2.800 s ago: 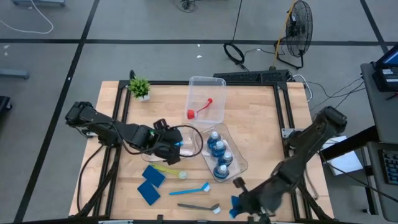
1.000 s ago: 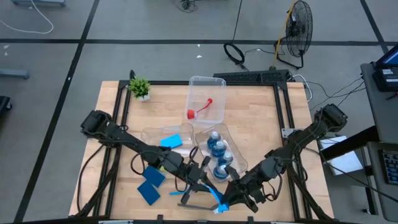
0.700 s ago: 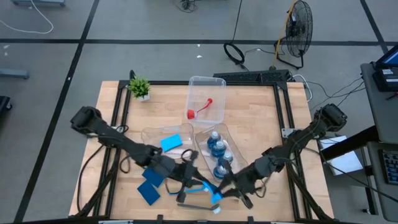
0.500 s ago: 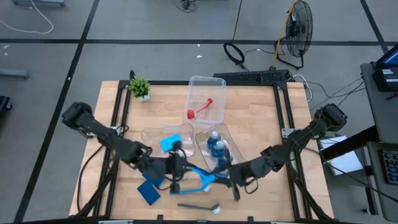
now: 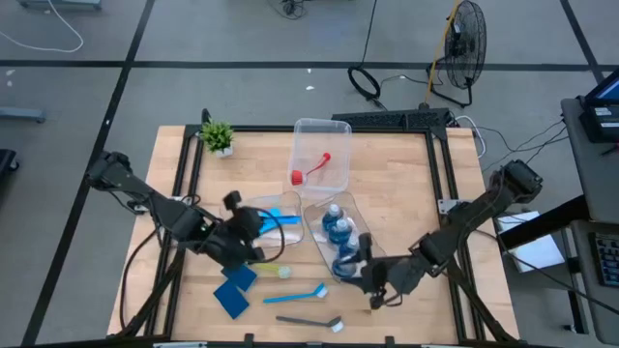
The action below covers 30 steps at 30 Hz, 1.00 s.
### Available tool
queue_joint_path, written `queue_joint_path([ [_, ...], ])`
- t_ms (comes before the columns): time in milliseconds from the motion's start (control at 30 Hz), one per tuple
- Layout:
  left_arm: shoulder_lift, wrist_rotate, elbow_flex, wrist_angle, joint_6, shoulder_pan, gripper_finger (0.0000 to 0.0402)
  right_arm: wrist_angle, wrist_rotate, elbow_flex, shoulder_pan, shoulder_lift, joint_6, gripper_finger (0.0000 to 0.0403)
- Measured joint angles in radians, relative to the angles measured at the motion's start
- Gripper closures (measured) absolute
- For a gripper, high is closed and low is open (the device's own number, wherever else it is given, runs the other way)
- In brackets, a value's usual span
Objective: Pick & Place Kitchen Sink Supplies
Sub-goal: Put the blue sponge into the left transparent bin
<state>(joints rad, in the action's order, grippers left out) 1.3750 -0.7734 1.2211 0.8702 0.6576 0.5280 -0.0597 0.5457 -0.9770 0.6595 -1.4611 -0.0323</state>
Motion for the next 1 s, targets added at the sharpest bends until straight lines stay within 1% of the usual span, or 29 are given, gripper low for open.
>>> queue_joint_path([
  [133, 0.0, 0.029, 0.0, 0.239, 0.203, -0.027, 0.0391, 0.103, 0.043, 0.012, 0.034, 0.054, 0.068, 0.0228],
  [200, 0.001, 0.095, 0.0, 0.309, 0.28, -0.04, 0.0387, 0.094, 0.053, 0.043, 0.054, 0.097, 0.084, 0.0232],
  [300, 0.005, 0.192, 0.0, 0.363, 0.31, -0.052, 0.0366, 0.043, 0.057, 0.114, 0.078, 0.159, 0.104, 0.024],
  [367, 0.005, 0.216, 0.0, 0.391, 0.327, -0.058, 0.0347, -0.024, 0.058, 0.179, 0.092, 0.197, 0.104, 0.0244],
  [433, 0.005, 0.236, 0.0, 0.42, 0.376, -0.065, 0.0326, -0.116, 0.057, 0.245, 0.103, 0.235, 0.103, 0.0248],
  [567, 0.005, 0.315, -0.001, 0.473, 0.459, -0.095, 0.0281, -0.296, 0.058, 0.382, 0.111, 0.295, 0.101, 0.0249],
  [633, 0.005, 0.373, -0.001, 0.494, 0.476, -0.111, 0.0256, -0.395, 0.057, 0.439, 0.111, 0.32, 0.093, 0.0248],
  [700, 0.005, 0.472, -0.001, 0.517, 0.474, -0.122, 0.0231, -0.483, 0.057, 0.485, 0.111, 0.344, 0.063, 0.0248],
  [767, 0.005, 0.613, -0.001, 0.536, 0.474, -0.126, 0.0208, -0.553, 0.056, 0.522, 0.111, 0.359, 0.016, 0.0248],
  [833, 0.005, 0.75, -0.001, 0.537, 0.506, -0.116, 0.0189, -0.622, 0.056, 0.551, 0.111, 0.372, -0.04, 0.0248],
  [900, 0.005, 0.862, -0.001, 0.518, 0.577, -0.085, 0.0173, -0.679, 0.056, 0.57, 0.111, 0.382, -0.088, 0.0248],
  [1000, 0.005, 0.979, -0.001, 0.514, 0.727, -0.008, 0.0153, -0.722, 0.056, 0.596, 0.111, 0.385, -0.14, 0.0248],
])
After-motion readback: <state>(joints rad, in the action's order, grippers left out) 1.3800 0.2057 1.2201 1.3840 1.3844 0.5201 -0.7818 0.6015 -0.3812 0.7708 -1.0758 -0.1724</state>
